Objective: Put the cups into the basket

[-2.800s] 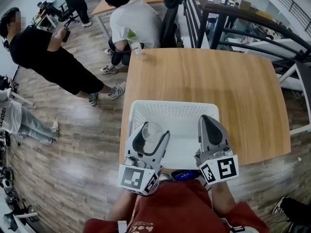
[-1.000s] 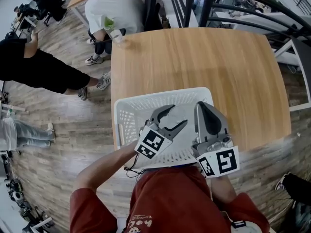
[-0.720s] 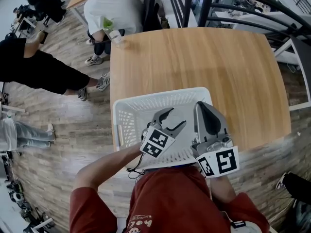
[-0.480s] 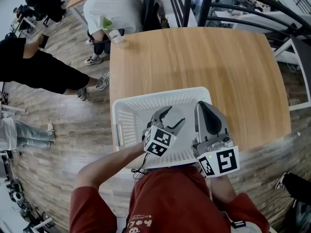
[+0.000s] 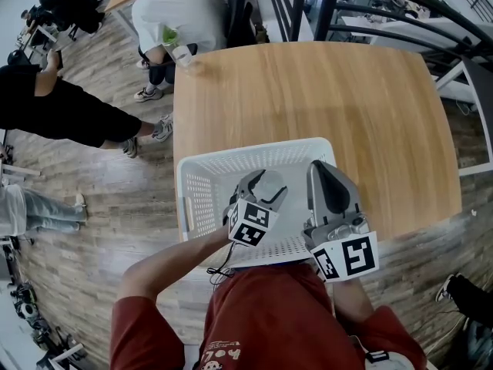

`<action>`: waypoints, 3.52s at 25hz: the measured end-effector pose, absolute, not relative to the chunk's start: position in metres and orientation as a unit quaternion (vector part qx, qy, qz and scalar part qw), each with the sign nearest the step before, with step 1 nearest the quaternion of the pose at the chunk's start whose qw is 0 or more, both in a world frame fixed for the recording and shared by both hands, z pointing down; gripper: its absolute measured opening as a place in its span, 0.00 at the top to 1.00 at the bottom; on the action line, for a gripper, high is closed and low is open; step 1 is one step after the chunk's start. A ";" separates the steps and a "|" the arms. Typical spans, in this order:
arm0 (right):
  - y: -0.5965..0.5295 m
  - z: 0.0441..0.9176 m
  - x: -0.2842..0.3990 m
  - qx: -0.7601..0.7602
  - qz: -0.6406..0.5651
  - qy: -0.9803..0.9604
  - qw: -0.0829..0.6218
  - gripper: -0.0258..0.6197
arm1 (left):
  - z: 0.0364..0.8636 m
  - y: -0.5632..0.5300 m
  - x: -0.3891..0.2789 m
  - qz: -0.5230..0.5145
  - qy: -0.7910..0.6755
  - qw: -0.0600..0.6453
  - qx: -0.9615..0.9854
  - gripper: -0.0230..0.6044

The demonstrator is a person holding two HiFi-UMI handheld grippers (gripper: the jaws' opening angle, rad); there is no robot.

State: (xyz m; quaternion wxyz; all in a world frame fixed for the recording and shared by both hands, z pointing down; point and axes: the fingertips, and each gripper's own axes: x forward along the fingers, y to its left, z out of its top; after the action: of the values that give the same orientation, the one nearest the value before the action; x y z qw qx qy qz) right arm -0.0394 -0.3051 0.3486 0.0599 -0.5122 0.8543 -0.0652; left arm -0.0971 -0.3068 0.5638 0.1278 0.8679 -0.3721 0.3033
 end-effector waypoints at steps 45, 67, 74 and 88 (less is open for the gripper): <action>-0.304 0.341 -0.041 -0.504 -0.055 0.860 0.060 0.95 | 0.481 -0.296 -0.104 0.197 -0.411 0.123 0.882 0.42; -0.302 0.335 -0.050 -0.501 -0.048 0.862 0.059 0.95 | 0.321 -0.242 -0.116 -0.001 -0.442 -0.130 0.888 0.42; -0.300 0.330 -0.056 -0.497 -0.041 0.865 0.057 0.95 | 0.291 -0.236 -0.146 -0.042 -0.481 -0.151 0.863 0.44; -0.294 0.323 -0.061 -0.499 -0.025 0.864 0.054 0.95 | 0.291 -0.253 -0.219 -0.071 -0.612 -0.080 0.784 0.94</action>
State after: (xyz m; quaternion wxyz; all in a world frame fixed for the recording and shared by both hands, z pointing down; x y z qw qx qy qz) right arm -0.0614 -0.2944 0.3234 0.0542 -0.4992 0.8645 -0.0248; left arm -0.2188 -0.2533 0.2911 -0.0798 0.7835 -0.6122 -0.0706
